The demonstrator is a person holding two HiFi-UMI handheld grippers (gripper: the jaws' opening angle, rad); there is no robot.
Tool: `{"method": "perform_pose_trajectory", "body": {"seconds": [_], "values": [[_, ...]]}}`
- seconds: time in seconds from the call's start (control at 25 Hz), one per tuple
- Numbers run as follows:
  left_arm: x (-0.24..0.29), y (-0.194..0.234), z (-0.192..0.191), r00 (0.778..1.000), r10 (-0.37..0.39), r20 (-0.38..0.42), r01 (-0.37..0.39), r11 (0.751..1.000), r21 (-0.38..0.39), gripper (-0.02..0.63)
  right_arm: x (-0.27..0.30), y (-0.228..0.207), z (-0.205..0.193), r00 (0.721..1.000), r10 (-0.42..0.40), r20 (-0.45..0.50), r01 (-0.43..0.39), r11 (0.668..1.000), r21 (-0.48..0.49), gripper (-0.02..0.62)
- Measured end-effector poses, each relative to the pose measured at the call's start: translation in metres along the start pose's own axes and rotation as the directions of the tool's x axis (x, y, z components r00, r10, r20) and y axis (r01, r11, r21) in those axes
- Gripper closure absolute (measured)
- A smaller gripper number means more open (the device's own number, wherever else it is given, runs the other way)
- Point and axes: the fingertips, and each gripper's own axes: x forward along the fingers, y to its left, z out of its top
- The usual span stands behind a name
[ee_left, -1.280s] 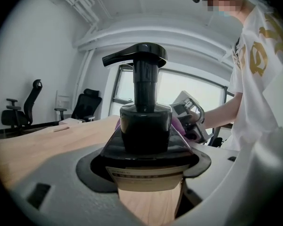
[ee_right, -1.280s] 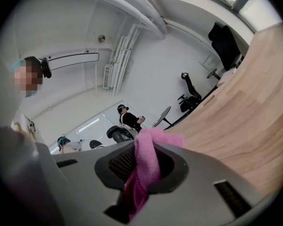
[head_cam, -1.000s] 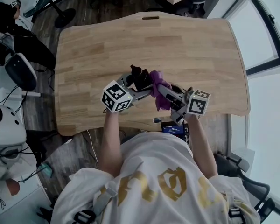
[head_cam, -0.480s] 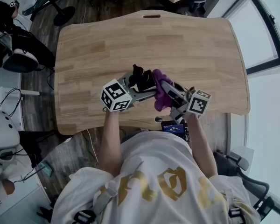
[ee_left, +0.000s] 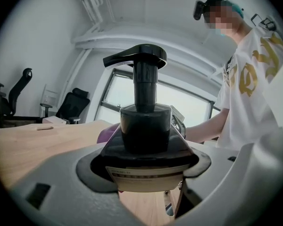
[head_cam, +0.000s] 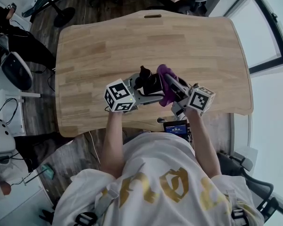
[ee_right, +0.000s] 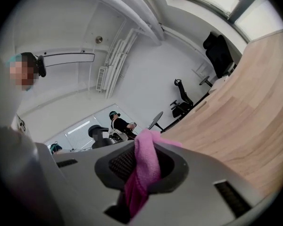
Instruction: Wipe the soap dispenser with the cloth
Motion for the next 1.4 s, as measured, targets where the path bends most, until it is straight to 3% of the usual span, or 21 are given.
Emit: {"method": "perform_pose_trajectory", "body": {"seconds": [0.36, 1.0, 1.2, 1.4], "values": [[-0.001, -0.004, 0.012, 0.997, -0.020, 0.074, 0.022, 0.999, -0.025, 0.249, -0.001, -0.005, 0.002, 1.000, -0.017, 0.026, 0.016, 0.999, 0.038, 0.543], [0.000, -0.008, 0.019, 0.994, -0.050, 0.102, 0.052, 0.998, -0.024, 0.249, -0.008, -0.008, -0.002, 1.000, -0.010, 0.021, 0.009, 0.997, 0.081, 0.543], [-0.008, -0.002, 0.021, 0.991, -0.027, 0.128, 0.032, 0.999, -0.039, 0.247, -0.006, -0.010, -0.012, 1.000, -0.010, -0.014, 0.011, 0.997, 0.081, 0.543], [-0.012, 0.005, 0.029, 0.983, 0.010, 0.184, -0.002, 0.999, -0.046, 0.247, -0.006, 0.001, -0.018, 0.998, 0.067, 0.004, -0.066, 0.982, 0.177, 0.543]]}}
